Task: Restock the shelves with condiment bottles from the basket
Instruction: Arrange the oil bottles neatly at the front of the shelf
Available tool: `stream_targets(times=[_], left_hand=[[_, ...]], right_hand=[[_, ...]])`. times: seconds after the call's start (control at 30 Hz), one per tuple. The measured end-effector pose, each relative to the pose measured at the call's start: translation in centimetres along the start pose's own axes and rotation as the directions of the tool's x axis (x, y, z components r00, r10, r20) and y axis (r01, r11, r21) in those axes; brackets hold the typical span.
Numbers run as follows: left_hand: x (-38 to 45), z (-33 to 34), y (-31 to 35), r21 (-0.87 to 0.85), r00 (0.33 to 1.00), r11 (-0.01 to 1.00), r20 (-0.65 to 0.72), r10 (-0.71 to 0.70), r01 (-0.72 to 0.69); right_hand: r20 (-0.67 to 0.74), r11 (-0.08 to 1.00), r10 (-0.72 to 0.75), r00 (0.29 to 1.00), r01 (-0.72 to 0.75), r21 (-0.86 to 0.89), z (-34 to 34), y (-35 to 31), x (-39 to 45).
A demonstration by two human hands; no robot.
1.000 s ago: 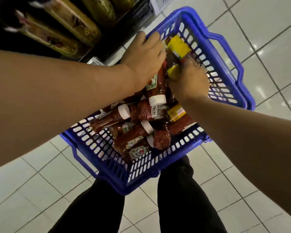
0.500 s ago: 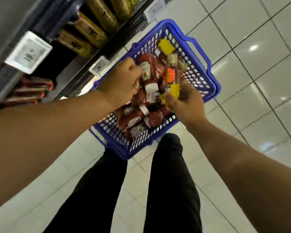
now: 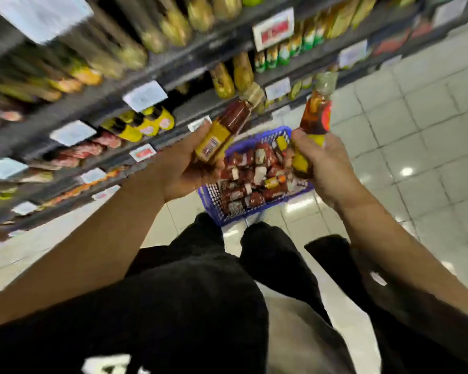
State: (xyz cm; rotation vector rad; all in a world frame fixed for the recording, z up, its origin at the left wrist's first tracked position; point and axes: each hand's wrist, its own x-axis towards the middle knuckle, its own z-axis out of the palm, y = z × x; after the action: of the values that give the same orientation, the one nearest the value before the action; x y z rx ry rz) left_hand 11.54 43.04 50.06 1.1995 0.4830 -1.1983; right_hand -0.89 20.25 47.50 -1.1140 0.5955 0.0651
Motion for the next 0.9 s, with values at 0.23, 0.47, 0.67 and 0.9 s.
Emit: stream_targets(times=[0.23,0.47,0.67,0.9], left_hand=[[-12.6,4.5,5.9,-0.269,0.844,0.911,0.361,0.396,-0.313],[-21.4,6.5,12.8,-0.102,0.468,0.481,0.130,0.874,-0.871],[-31.2,4.1,18.4,0.161,0.119,0.109,0.054,0.991,-0.981],[-41.7,-0.2,24.3,0.284,-0.207,-0.194,-0.017,0.978,-0.939]], right_hand=[[0.287,0.965,-0.263,0.921,0.255,0.066,9.1,-14.1,-2.9],[0.443,0.906,-0.372,0.816,0.424,-0.020,20.6,-25.1,-5.4],[0.543,0.765,-0.522,0.658,0.642,-0.043,28.3,-32.8,-9.1],[0.676,0.591,-0.577,0.458,0.806,-0.041,35.0,-40.7,-12.6]])
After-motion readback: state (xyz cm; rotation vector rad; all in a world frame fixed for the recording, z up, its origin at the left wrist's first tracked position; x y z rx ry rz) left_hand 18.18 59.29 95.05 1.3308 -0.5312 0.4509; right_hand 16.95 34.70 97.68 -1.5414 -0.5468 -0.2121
